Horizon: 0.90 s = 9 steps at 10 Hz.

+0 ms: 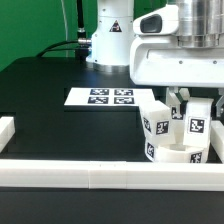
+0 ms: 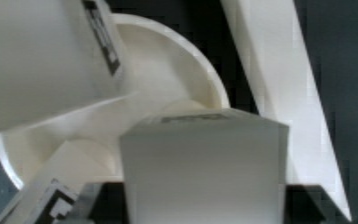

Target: Assemble stool

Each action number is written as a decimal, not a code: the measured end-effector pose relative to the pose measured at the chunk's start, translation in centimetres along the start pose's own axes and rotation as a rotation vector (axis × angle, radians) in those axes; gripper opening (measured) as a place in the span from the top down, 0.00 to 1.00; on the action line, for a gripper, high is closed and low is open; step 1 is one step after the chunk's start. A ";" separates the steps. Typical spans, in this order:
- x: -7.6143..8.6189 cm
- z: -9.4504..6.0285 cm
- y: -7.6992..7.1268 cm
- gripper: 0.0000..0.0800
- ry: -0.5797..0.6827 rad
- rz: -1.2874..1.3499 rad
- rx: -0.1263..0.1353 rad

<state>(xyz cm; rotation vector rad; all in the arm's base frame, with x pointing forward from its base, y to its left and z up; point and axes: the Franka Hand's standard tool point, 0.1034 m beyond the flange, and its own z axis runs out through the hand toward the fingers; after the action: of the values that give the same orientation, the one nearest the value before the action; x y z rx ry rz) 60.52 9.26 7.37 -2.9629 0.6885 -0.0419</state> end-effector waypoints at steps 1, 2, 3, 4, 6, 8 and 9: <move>0.0 0.0 0.0 0.57 0.000 0.031 0.000; 0.0 0.0 0.0 0.57 0.000 0.115 0.001; 0.0 0.0 -0.1 0.57 0.005 0.217 0.006; -0.1 0.1 -0.4 0.57 0.024 0.338 0.021; -0.1 0.1 -1.1 0.57 0.039 0.513 0.038; -0.3 0.1 -1.7 0.57 0.047 0.693 0.050; -0.4 0.2 -1.7 0.57 0.044 0.744 0.053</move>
Offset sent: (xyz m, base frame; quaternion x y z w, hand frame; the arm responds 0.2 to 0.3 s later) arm -0.0114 0.0086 -0.0050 0.0263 0.0238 0.3121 0.9494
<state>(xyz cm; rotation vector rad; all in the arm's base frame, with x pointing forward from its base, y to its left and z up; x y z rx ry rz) 60.97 10.99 7.40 -2.4706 1.6969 -0.0642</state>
